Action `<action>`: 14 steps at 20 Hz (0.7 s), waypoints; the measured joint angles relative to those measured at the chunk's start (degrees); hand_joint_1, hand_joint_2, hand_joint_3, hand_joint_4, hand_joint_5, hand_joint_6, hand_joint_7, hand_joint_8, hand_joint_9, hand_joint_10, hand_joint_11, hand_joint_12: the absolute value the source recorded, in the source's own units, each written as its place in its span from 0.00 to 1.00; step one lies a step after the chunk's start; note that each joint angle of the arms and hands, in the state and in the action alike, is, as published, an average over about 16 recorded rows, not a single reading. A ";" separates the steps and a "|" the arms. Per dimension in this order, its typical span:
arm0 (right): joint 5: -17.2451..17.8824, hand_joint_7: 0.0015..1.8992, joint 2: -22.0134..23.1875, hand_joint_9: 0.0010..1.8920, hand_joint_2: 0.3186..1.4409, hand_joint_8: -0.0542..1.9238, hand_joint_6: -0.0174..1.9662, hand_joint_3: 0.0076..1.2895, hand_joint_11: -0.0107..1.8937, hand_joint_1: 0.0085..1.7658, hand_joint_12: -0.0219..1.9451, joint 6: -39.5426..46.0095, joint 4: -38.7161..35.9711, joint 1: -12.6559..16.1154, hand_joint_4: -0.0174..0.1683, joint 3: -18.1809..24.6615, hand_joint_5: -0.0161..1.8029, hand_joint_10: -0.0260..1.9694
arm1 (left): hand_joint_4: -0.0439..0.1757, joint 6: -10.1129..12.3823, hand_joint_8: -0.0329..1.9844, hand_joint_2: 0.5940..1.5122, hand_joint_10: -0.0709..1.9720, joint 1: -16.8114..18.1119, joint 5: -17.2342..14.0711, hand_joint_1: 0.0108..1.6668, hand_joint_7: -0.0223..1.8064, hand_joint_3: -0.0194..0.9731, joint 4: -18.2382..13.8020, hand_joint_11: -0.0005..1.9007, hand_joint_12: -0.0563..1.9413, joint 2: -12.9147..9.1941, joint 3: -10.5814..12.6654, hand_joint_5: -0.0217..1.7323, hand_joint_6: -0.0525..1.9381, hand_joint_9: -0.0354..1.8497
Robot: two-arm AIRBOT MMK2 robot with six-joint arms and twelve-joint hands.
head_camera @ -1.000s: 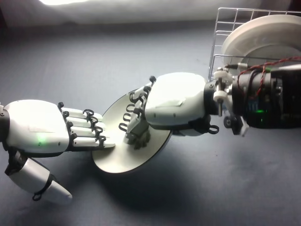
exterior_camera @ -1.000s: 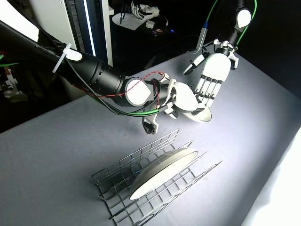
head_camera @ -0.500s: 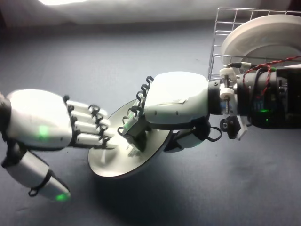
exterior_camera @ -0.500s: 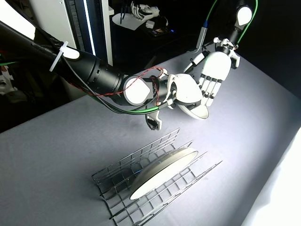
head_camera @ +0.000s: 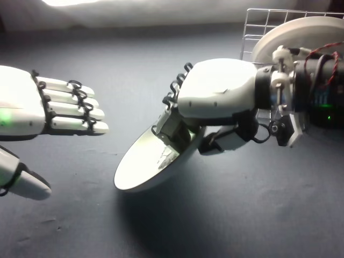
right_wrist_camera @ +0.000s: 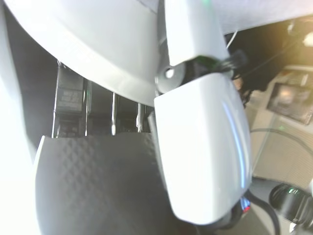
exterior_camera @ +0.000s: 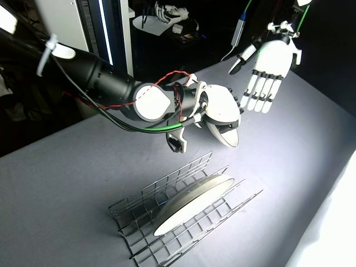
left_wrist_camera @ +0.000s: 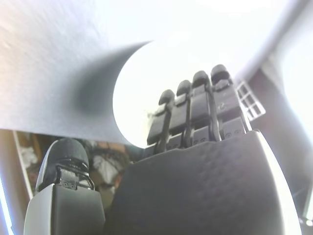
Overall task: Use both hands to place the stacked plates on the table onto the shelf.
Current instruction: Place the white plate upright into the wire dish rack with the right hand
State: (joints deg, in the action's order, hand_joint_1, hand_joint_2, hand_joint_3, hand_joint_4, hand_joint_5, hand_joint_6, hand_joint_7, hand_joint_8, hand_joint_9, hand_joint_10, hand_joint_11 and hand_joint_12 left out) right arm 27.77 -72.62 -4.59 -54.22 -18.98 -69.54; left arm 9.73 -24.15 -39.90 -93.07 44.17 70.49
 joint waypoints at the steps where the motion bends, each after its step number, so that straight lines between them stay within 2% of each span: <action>1: -0.11 0.50 0.60 0.51 0.58 0.48 0.56 0.00 0.42 0.79 0.87 0.02 0.89 0.42 0.09 0.59 0.48 0.60 | 0.23 0.17 0.02 0.57 0.04 0.44 -0.25 0.00 0.02 0.04 -0.05 0.01 0.03 -0.65 0.10 0.02 0.03 0.03; 8: -1.00 0.54 4.56 0.55 0.61 0.48 0.53 0.00 0.46 0.77 0.85 0.14 7.34 3.24 0.06 4.56 0.50 0.60 | 0.23 1.45 0.02 0.57 0.04 2.68 -1.93 0.00 0.02 0.04 -0.44 0.01 0.03 -4.02 1.04 0.02 0.03 0.03; 14: -1.58 0.56 7.26 0.59 0.62 0.48 0.47 0.00 0.53 0.74 0.85 0.32 13.23 5.34 0.04 7.00 0.51 0.64 | 0.23 2.35 0.02 0.57 0.04 3.85 -2.84 0.00 0.02 0.04 -1.25 0.01 0.03 -5.57 1.12 0.02 0.03 0.03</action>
State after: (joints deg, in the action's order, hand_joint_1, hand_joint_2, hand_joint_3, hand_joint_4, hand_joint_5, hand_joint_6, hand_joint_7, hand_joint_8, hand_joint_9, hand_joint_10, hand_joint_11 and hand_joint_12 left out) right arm 26.18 -65.36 -4.27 -40.99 -13.64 -62.54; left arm 12.08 -20.30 -42.75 -94.31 38.61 71.61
